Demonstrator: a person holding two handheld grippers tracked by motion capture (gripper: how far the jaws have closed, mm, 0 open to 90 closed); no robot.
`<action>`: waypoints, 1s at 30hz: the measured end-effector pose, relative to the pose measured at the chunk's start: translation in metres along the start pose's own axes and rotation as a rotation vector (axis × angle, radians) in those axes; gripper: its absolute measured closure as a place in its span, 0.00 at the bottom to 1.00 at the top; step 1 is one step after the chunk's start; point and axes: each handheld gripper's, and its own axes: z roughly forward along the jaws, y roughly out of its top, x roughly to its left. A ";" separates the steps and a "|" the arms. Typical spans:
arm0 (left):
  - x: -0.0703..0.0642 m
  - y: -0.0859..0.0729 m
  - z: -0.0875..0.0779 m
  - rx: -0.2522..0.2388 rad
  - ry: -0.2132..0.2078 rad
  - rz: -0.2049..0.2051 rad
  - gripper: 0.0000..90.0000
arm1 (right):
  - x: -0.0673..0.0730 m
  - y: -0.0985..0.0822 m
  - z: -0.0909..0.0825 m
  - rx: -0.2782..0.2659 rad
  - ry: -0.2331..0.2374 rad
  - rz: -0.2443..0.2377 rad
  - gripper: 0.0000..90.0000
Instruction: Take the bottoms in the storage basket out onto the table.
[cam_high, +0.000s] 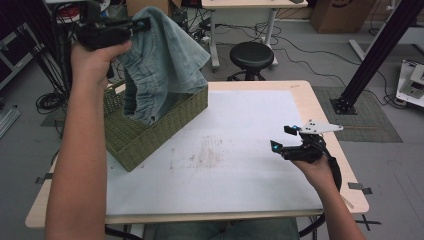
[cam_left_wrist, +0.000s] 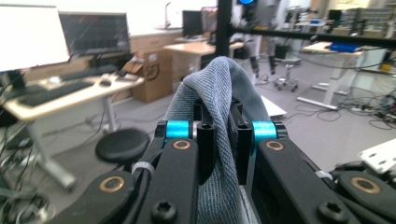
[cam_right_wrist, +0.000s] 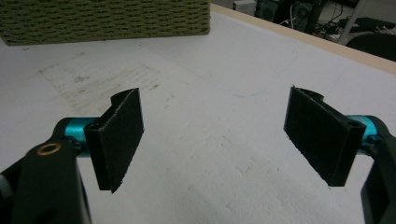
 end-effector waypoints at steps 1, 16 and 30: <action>-0.004 0.005 0.002 -0.009 -0.002 0.006 0.94 | 0.000 0.000 -0.001 -0.003 -0.001 -0.002 0.23; -0.061 0.060 0.043 -0.121 -0.158 0.064 0.94 | -0.003 0.004 -0.011 -0.032 -0.007 0.005 0.23; -0.082 0.016 0.099 -0.054 -0.255 0.008 0.94 | -0.003 0.004 -0.013 -0.038 -0.013 0.005 0.23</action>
